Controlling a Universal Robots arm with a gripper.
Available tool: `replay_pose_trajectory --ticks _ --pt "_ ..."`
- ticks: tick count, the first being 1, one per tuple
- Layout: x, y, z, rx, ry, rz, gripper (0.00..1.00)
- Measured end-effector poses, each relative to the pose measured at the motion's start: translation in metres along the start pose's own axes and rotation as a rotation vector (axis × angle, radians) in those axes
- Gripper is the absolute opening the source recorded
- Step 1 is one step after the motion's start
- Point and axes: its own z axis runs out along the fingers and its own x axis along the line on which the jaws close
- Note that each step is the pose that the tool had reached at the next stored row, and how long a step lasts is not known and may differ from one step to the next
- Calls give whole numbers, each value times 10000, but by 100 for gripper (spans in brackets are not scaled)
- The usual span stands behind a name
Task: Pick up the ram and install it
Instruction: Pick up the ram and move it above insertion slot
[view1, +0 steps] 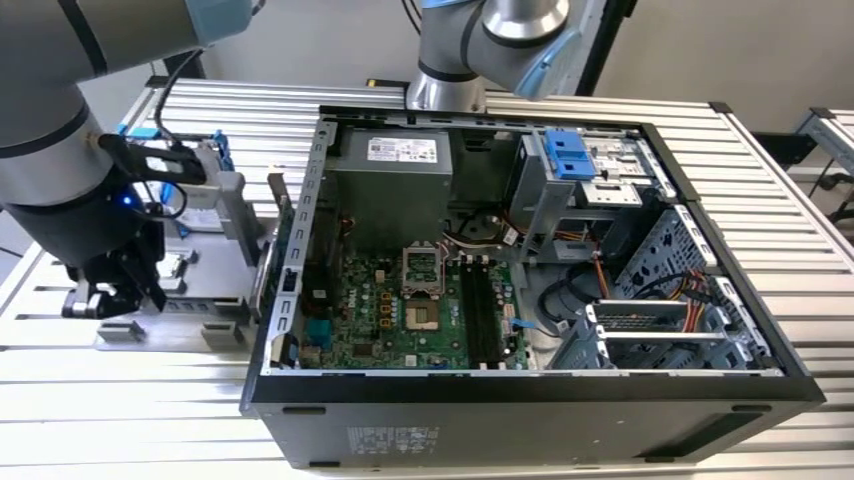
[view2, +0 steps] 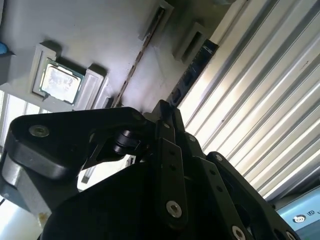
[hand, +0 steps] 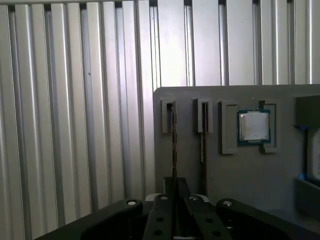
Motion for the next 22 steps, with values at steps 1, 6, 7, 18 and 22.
replay_pose_trajectory --ticks 1,6,7,18,22 --pt "1 2 -3 16 -3 -2 0" --pt "1 17 -42 142 -13 -3 0" --pt "1 18 -64 147 -15 -5 0" --pt "-2 28 -248 148 -14 -67 0" --pt "-3 32 -295 145 -2 -229 0"
